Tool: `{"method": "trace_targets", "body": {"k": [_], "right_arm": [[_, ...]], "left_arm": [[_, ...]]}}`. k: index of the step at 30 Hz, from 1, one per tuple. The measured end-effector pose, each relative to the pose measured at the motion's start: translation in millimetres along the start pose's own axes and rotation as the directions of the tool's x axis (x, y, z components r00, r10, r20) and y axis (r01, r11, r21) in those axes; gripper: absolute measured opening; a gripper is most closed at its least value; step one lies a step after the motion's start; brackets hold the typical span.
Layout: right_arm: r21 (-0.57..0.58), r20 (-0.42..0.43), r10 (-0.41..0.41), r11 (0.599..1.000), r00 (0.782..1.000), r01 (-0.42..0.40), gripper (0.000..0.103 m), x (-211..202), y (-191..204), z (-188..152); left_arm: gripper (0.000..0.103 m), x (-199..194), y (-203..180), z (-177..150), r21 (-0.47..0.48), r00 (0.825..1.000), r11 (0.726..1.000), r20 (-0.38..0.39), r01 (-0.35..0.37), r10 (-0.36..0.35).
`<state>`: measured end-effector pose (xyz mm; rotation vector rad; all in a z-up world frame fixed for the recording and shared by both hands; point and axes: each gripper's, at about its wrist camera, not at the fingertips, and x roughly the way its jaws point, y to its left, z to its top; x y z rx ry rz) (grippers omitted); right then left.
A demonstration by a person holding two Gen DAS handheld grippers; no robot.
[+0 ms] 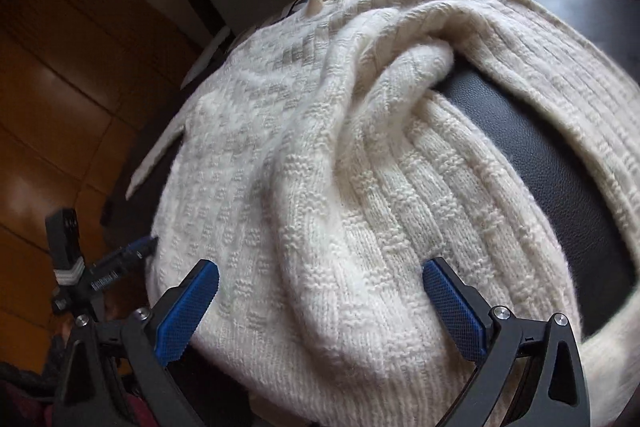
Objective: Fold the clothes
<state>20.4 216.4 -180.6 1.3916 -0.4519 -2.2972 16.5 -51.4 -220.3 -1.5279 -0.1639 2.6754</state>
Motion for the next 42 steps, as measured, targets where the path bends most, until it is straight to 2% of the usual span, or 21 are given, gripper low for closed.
{"method": "trace_targets", "body": {"k": [4, 8, 10, 12, 14, 17, 19, 24, 27, 31, 34, 36, 38, 42], "right_arm": [[0.048, 0.015, 0.047, 0.998, 0.999, -0.047, 0.103, -2.5, -6.4, -7.3], [0.069, 0.036, 0.079, 0.994, 0.996, -0.082, 0.103, -7.6, -7.9, -14.4], [0.068, 0.01, 0.034, 0.997, 0.999, -0.034, 0.103, -14.7, -5.6, -12.3], [0.084, 0.025, -0.013, 0.996, 1.0, 0.011, 0.103, -27.8, -6.1, -5.5], [0.078, 0.07, -0.011, 0.997, 0.998, 0.005, 0.103, -41.5, -7.1, 2.5], [0.059, 0.065, 0.007, 0.998, 0.998, -0.011, 0.103, -44.6, -9.7, 14.4], [0.081, 0.029, 0.058, 0.995, 0.998, -0.06, 0.103, -34.5, -13.8, 21.8], [0.117, -0.031, -0.013, 0.993, 0.999, 0.017, 0.103, -10.0, -33.2, 22.8], [0.132, -0.027, -0.004, 0.991, 1.0, 0.007, 0.103, -10.2, -39.6, 16.4], [0.166, -0.006, 0.059, 0.984, 0.998, -0.057, 0.103, -14.7, -50.2, 12.1], [0.17, 0.023, 0.108, 0.979, 0.994, -0.111, 0.103, -18.7, -56.8, 9.9], [0.17, 0.003, 0.126, 0.978, 0.992, -0.125, 0.103, -21.9, -55.2, 12.6], [0.204, -0.022, 0.127, 0.972, 0.992, -0.12, 0.103, -24.9, -53.3, 23.7], [0.138, 0.057, 0.13, 0.981, 0.99, -0.136, 0.103, -40.3, -36.8, 61.6]], "left_arm": [[0.025, 5.8, 7.3, 14.4, -0.043, 0.999, 0.999, -0.036, -0.032, 0.03], [0.025, 9.5, 15.0, 23.8, -0.081, 0.998, 0.996, -0.058, -0.031, 0.027], [0.025, 1.3, 17.3, 25.0, -0.116, 0.999, 0.993, -0.039, 0.018, -0.023], [0.028, -9.9, 19.2, 25.6, -0.159, 0.996, 0.983, -0.003, 0.087, -0.089], [0.03, -21.5, 18.0, 25.5, -0.181, 0.987, 0.97, 0.042, 0.163, -0.158], [0.032, -27.8, 5.1, 27.7, -0.139, 0.969, 0.96, 0.071, 0.243, -0.235], [0.032, -17.0, -7.9, 29.3, -0.092, 0.974, 0.969, 0.032, 0.228, -0.225], [0.032, 16.5, -22.6, 25.1, -0.032, 0.987, 0.99, -0.078, 0.141, -0.143], [0.032, 19.3, -28.0, 19.3, 0.044, 0.995, 0.995, -0.052, 0.088, -0.086], [0.032, 21.8, -31.9, 19.4, 0.071, 0.997, 0.996, -0.053, 0.061, -0.057], [0.032, 17.9, -26.1, 22.0, 0.038, 0.993, 0.994, -0.067, 0.098, -0.095], [0.032, 12.6, -19.3, 28.5, 0.002, 0.987, 0.99, -0.078, 0.138, -0.137], [0.032, 5.1, -14.1, 42.9, -0.019, 0.982, 0.984, -0.054, 0.179, -0.18], [0.032, -0.4, -11.9, 83.0, -0.021, 0.972, 0.972, -0.01, 0.236, -0.236]]}}
